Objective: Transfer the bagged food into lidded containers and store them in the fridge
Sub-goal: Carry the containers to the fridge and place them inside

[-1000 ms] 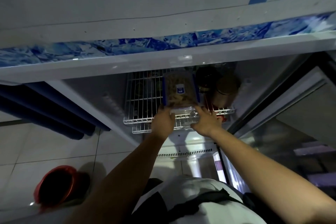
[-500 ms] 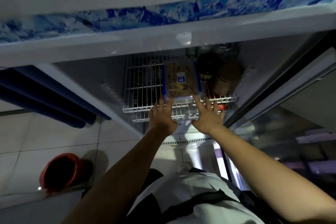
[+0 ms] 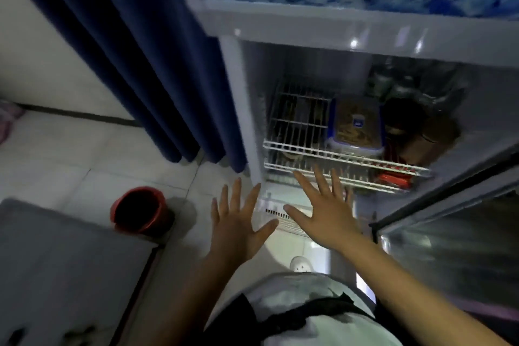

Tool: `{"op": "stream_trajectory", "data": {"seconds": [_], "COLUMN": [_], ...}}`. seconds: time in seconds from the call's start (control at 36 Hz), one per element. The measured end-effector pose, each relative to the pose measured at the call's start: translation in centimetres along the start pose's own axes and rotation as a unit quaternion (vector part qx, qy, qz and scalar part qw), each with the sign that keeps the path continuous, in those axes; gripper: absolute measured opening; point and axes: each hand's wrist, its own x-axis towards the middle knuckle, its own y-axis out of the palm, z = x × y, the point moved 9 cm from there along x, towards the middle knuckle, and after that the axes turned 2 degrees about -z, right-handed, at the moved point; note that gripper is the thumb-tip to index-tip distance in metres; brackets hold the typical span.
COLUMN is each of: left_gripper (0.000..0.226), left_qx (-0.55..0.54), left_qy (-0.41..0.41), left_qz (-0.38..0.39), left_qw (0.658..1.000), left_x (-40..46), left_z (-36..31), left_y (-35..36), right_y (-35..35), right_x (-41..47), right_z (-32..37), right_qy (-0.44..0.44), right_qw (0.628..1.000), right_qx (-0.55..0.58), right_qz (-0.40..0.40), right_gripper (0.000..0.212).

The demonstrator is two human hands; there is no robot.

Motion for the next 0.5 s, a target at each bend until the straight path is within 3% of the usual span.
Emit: {"op": "stream_trajectory", "data": {"seconds": [0.19,0.5], "left_gripper": [0.084,0.085], "left_qx": [-0.071,-0.107], "left_qy": [-0.200,-0.441], "left_qz": [-0.072,-0.165], "left_qw": [0.975,0.876], "left_x": [-11.6,-33.0], "left_z": [14.9,32.2], "left_y": [-5.5,-9.0], "right_y": [5.4,18.5], "right_x": [-2.4,-9.4], "right_z": [17.1,38.1], "right_qy": [-0.146,-0.325], "right_qw": [0.986,0.925], "right_qx": [-0.057,-0.110], "right_qz": [0.047,0.164], "right_gripper": [0.081,0.071]}}
